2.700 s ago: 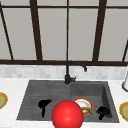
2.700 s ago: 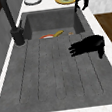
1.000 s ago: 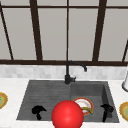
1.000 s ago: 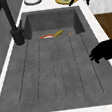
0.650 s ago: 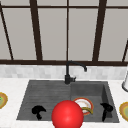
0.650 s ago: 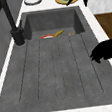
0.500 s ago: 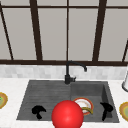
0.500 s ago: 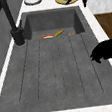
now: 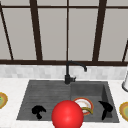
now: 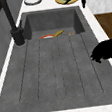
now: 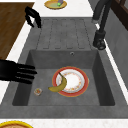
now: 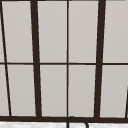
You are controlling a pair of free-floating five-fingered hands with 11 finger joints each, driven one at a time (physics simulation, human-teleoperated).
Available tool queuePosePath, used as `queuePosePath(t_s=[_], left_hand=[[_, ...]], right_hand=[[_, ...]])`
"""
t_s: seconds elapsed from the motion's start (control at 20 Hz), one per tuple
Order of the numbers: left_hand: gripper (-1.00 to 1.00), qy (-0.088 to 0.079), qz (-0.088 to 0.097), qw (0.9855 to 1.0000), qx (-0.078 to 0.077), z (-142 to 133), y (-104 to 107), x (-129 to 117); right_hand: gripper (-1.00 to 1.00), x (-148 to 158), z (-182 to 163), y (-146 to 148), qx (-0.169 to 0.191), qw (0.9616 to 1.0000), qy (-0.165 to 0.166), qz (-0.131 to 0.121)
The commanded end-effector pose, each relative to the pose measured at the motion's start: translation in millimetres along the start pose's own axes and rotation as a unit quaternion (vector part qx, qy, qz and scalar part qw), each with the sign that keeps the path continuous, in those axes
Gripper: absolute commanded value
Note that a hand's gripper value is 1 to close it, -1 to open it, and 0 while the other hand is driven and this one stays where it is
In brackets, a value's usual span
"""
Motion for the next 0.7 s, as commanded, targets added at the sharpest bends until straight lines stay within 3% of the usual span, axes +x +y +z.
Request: queuePosePath(t_s=[0.0, 0.2, 0.25, 0.35, 0.4, 0.65], left_hand=[[0.0, 0.0, 0.0, 1.0, 0.0, 0.0, 0.0, 0.0], [0.0, 0.0, 0.0, 1.0, 0.0, 0.0, 0.0, 0.0], [0.0, 0.0, 0.0, 1.0, 0.0, 0.0, 0.0, 0.0], [0.0, 0.0, 0.0, 1.0, 0.0, 0.0, 0.0, 0.0], [0.0, 0.0, 0.0, 1.0, 0.0, 0.0, 0.0, 0.0], [0.0, 0.0, 0.0, 1.0, 0.0, 0.0, 0.0, 0.0]], right_hand=[[-1.0, 10.2, -2.4, 3.7, 0.006, 0.9999, -0.015, 0.0], [-1.0, 9.6, -2.1, 7.0, 0.003, 0.9999, -0.007, -0.007], [-1.0, 17.5, -19.7, 4.4, 0.012, 0.9999, -0.009, -0.001], [-1.0, 15.5, -20.2, 3.2, 0.008, 0.999, -0.039, 0.022], [-1.0, 12.4, -19.9, 4.4, -0.008, 0.9985, -0.048, 0.024], [-1.0, 9.4, -20.5, 8.3, -0.016, 0.9937, -0.107, 0.028]])
